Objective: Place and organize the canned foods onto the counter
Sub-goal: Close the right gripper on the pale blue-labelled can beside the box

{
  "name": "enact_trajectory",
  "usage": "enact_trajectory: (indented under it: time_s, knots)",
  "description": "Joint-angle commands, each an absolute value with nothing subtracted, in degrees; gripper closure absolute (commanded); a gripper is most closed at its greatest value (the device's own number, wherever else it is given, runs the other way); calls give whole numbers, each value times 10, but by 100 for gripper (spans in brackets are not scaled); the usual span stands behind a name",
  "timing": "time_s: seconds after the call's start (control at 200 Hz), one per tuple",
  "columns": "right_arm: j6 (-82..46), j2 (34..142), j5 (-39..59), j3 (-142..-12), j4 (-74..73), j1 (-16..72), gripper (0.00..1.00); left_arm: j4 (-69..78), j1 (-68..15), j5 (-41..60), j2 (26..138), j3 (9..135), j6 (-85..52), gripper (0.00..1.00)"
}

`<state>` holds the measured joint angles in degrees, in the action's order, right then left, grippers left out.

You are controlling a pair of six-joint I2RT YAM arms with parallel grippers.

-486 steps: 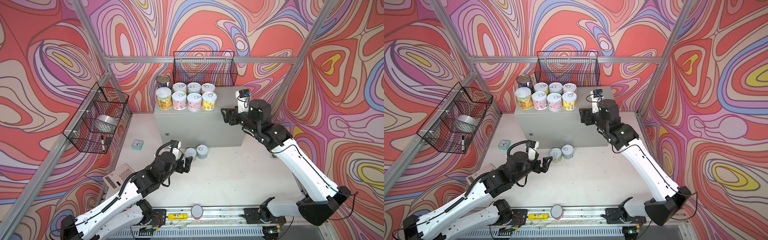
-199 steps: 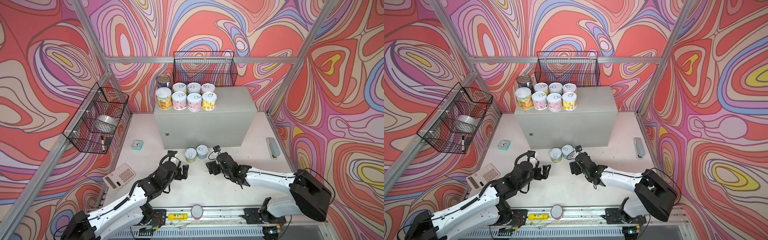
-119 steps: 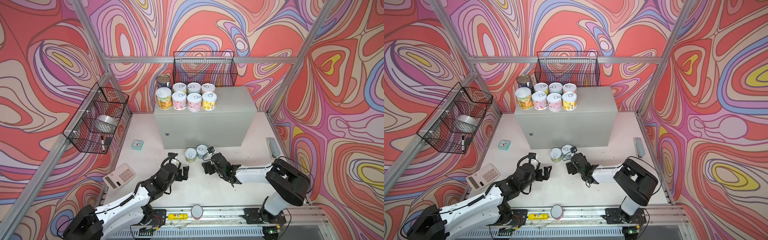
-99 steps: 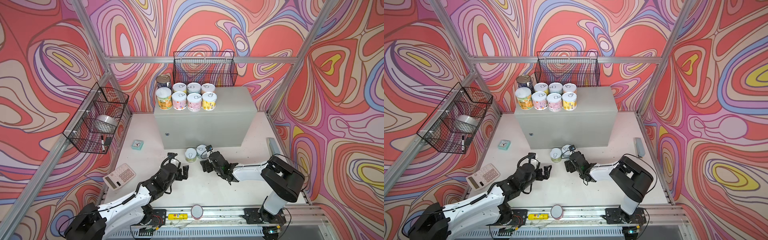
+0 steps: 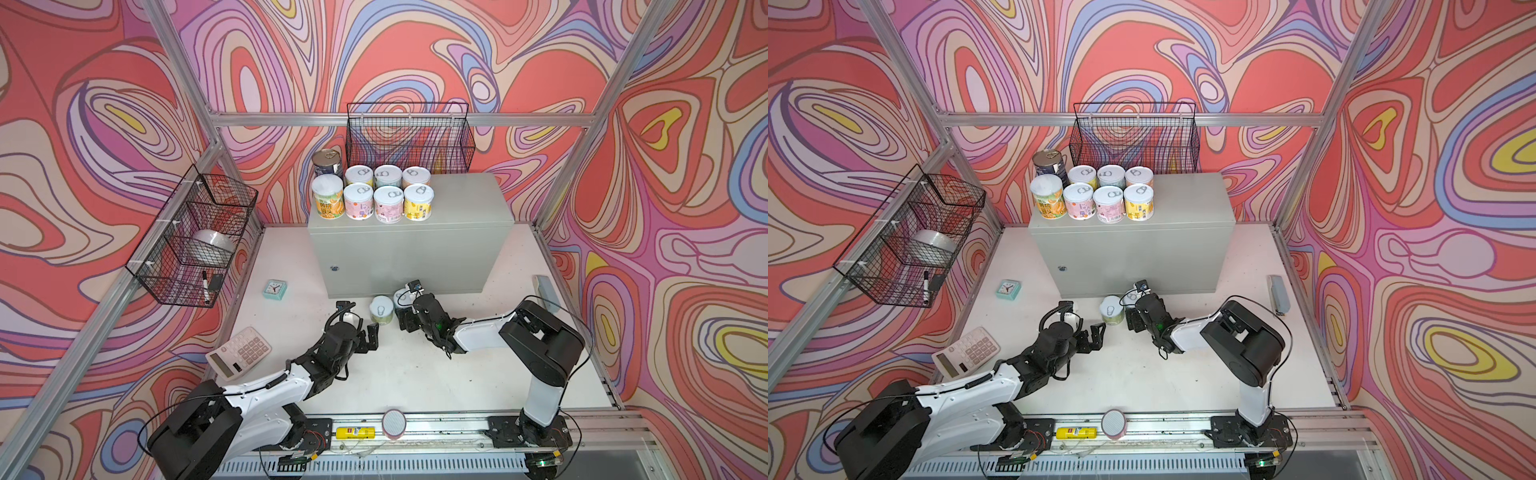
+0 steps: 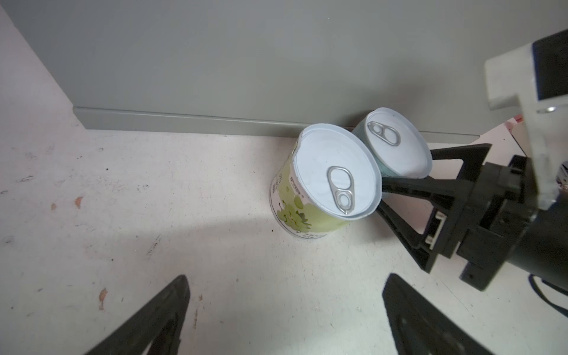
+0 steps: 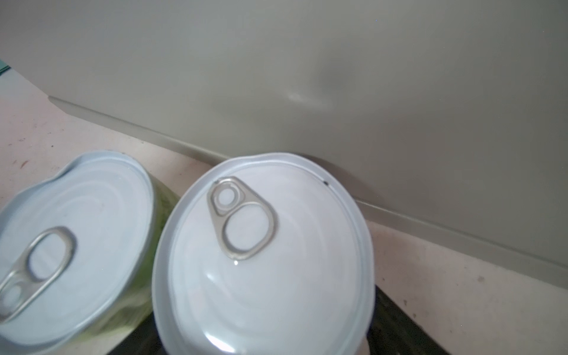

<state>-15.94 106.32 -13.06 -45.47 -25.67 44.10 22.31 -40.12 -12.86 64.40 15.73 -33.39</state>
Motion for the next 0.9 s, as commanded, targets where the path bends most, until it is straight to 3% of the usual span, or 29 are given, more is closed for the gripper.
enact_trajectory:
  time_s: [0.0,0.621,0.781,0.896]
  knots:
    - [-163,1088,-143,-471,-284,434,13,257,-398,-125,652,157,-333,0]
    - [-182,1139,-221,-540,-251,431,17,253,-397,-129,648,156,-331,1]
    - [-189,1127,-219,-518,-260,432,27,257,-397,-127,657,162,-330,1]
    - [-192,1115,-218,-502,-261,431,41,256,-397,-126,660,165,-329,1]
